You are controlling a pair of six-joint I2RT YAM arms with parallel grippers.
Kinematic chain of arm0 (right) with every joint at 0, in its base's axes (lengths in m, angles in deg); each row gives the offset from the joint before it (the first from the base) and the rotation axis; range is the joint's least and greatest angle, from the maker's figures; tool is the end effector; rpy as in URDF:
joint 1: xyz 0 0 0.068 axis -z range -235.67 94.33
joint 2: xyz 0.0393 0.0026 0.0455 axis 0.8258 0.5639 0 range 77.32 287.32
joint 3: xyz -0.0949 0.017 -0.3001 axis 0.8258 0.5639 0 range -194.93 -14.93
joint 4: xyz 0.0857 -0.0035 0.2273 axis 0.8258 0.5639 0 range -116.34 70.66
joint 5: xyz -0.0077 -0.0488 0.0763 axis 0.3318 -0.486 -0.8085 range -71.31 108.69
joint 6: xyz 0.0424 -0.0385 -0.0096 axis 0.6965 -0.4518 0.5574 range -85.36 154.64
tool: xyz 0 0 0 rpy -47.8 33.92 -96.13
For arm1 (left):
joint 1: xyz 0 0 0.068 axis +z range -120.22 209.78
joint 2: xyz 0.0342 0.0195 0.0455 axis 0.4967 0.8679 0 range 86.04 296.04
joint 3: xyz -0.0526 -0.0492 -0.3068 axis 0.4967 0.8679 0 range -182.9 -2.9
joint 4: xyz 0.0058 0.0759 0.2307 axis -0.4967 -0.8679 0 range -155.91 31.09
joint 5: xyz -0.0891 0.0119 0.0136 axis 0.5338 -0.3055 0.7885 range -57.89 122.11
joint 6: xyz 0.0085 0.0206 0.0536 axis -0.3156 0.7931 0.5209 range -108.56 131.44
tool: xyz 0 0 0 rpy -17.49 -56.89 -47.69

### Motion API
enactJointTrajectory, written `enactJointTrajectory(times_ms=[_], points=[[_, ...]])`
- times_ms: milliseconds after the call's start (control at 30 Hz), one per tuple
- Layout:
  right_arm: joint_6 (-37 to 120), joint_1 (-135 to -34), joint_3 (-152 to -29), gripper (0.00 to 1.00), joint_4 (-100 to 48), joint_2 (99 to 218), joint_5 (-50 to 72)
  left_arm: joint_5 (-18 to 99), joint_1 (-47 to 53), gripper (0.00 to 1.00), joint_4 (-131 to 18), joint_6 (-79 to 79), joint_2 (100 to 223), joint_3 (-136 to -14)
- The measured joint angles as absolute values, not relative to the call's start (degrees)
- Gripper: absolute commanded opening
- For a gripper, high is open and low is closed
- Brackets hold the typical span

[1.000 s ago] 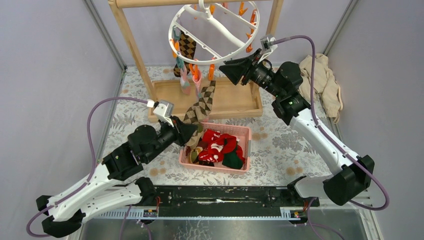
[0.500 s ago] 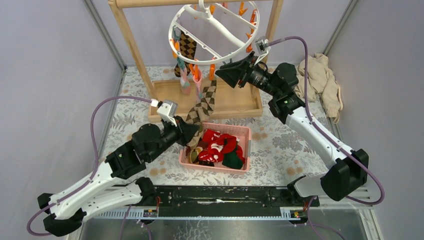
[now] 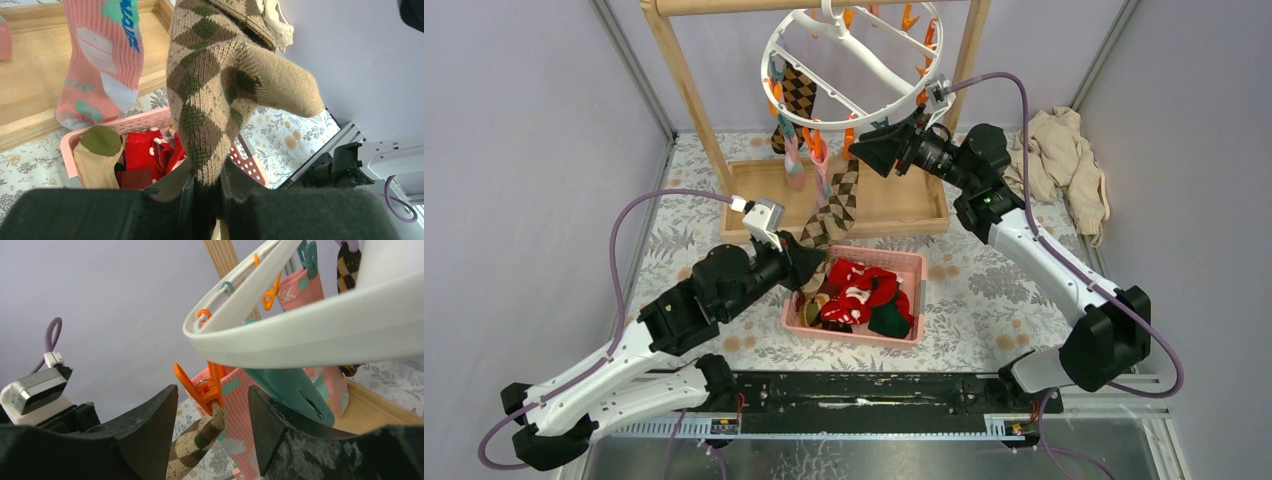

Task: Remove the socks clipped to the hanger
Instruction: Remove the sock from the hanger.

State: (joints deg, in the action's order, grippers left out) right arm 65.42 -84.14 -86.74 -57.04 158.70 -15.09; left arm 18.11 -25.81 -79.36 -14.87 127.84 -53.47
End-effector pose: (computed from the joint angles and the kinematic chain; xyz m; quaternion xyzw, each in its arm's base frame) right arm 0.2590 0.1668 0.4784 -0.2287 0.5458 0.5329 0.6048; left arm 0.0738 -0.0901 0.3889 0.1201 0.7641 -0.3393 0.5353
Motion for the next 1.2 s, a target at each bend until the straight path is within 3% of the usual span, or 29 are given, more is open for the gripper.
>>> enactJointTrajectory(times_ms=[533, 667, 833, 967, 1200], points=[[68.68, -84.14, -88.62, 0.57, -61.78, 161.94, -17.52, 19.14, -25.81, 0.22, -79.31, -15.02, 128.65, -53.69], [69.64, -84.14, -89.78, 0.47, -62.98, 162.97, -18.11, 19.21, -25.81, 0.22, -79.31, -15.02, 128.71, -53.69], [70.56, -84.14, -90.17, 0.17, -63.42, 163.91, -18.59, 19.27, -25.81, 0.22, -79.40, -15.00, 128.89, -53.91], [70.95, -84.12, -90.63, 0.13, -63.73, 164.39, -18.94, 19.29, -25.81, 0.22, -79.49, -15.00, 128.93, -54.45], [70.95, -84.10, -90.65, 0.15, -64.40, 164.45, -18.96, 19.34, -25.81, 0.22, -79.62, -15.02, 128.95, -54.76]])
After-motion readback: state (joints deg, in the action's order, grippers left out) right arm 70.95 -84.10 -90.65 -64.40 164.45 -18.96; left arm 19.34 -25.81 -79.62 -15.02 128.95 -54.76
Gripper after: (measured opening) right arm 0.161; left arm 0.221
